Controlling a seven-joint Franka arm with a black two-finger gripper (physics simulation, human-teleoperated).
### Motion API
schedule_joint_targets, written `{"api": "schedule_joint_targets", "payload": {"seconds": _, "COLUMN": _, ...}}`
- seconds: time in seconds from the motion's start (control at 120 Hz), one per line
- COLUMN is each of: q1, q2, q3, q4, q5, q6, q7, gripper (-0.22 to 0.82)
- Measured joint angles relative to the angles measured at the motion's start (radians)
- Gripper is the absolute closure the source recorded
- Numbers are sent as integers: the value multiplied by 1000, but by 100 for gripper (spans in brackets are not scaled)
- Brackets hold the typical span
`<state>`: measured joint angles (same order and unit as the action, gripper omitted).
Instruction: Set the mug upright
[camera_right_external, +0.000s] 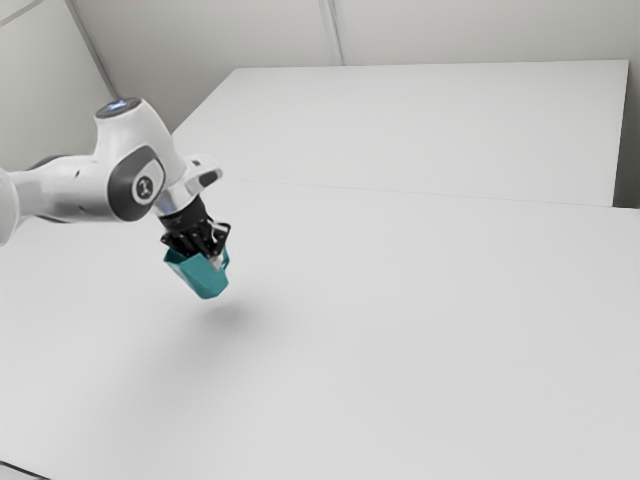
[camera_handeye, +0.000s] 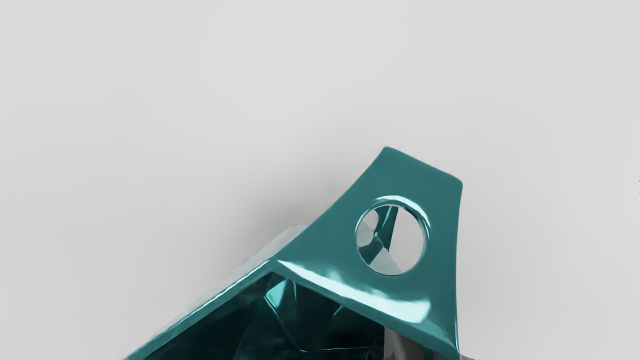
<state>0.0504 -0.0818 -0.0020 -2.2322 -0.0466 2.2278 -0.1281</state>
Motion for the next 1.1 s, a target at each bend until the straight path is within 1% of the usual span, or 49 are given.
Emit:
{"api": "schedule_joint_targets", "payload": {"seconds": 0.158, "q1": -22, "q2": 5, "q3": -35, "q4": -12, "q5": 2, "q6": 8, "q7": -133, "gripper": 79}}
{"api": "schedule_joint_targets", "payload": {"seconds": 0.258, "q1": -31, "q2": 24, "q3": -56, "q4": -12, "q5": 3, "q6": 17, "q7": -206, "gripper": 79}}
{"api": "schedule_joint_targets", "payload": {"seconds": 0.617, "q1": -41, "q2": 124, "q3": -70, "q4": 10, "q5": 11, "q6": 62, "q7": -402, "gripper": 79}}
{"api": "schedule_joint_targets", "payload": {"seconds": 0.858, "q1": -18, "q2": 153, "q3": -75, "q4": 14, "q5": 10, "q6": 80, "q7": -483, "gripper": 78}}
{"api": "schedule_joint_targets", "payload": {"seconds": 1.017, "q1": -26, "q2": 153, "q3": -88, "q4": 14, "q5": 5, "q6": 89, "q7": -516, "gripper": 43}}
{"api": "schedule_joint_targets", "payload": {"seconds": 1.1, "q1": -29, "q2": 147, "q3": -90, "q4": 14, "q5": 4, "q6": 90, "q7": -529, "gripper": 29}}
